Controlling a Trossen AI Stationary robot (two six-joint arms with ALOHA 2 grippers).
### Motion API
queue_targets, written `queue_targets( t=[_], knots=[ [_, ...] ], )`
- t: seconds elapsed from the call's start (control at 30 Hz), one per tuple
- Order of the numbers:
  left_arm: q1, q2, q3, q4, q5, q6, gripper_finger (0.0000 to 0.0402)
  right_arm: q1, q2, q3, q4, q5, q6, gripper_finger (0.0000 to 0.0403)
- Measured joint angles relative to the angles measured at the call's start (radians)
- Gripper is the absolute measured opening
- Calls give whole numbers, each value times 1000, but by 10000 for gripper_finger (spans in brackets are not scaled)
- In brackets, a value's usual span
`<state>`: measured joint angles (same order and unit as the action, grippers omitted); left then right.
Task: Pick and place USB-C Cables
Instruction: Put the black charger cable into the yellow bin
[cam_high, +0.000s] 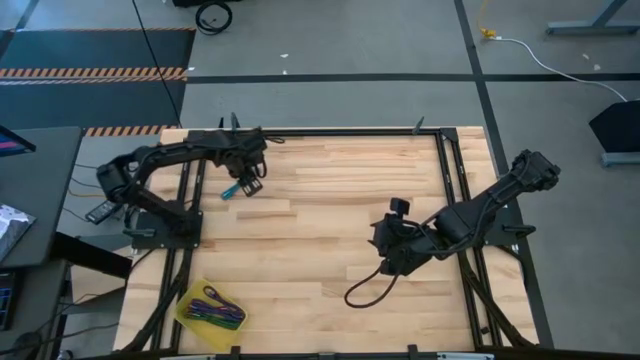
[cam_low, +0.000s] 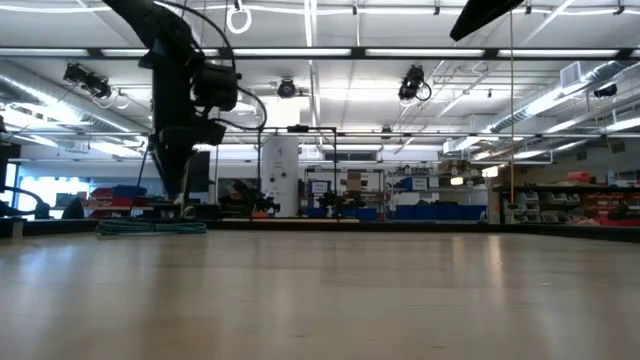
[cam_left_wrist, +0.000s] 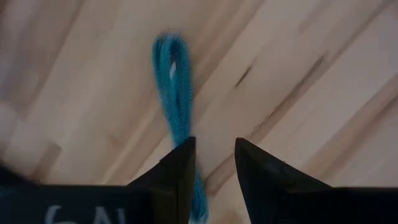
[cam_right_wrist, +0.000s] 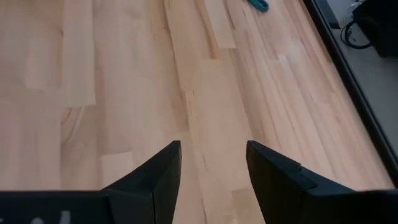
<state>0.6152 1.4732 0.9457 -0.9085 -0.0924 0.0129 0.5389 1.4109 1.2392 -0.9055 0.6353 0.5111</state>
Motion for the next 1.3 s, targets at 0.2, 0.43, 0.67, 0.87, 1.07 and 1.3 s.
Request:
queue_targets(
  t=[0.2,0.43,0.67,0.87,1.07,1.3],
  knots=[
    [77,-2,-63,22,-1,5,119,18,12,0,8,-1,29,187],
    [100,-2,-95,78,0,52,119,17,14,0,50,0,30,187],
    [100,-2,-168,149,1,59,119,18,14,0,52,-1,9,187],
    [100,-2,-172,160,1,40,119,19,14,0,52,-5,9,187],
    [100,-2,-204,210,1,20,119,19,14,0,52,-11,9,187],
    [106,-1,-253,240,-1,30,119,21,14,0,52,-18,9,187]
  ],
)
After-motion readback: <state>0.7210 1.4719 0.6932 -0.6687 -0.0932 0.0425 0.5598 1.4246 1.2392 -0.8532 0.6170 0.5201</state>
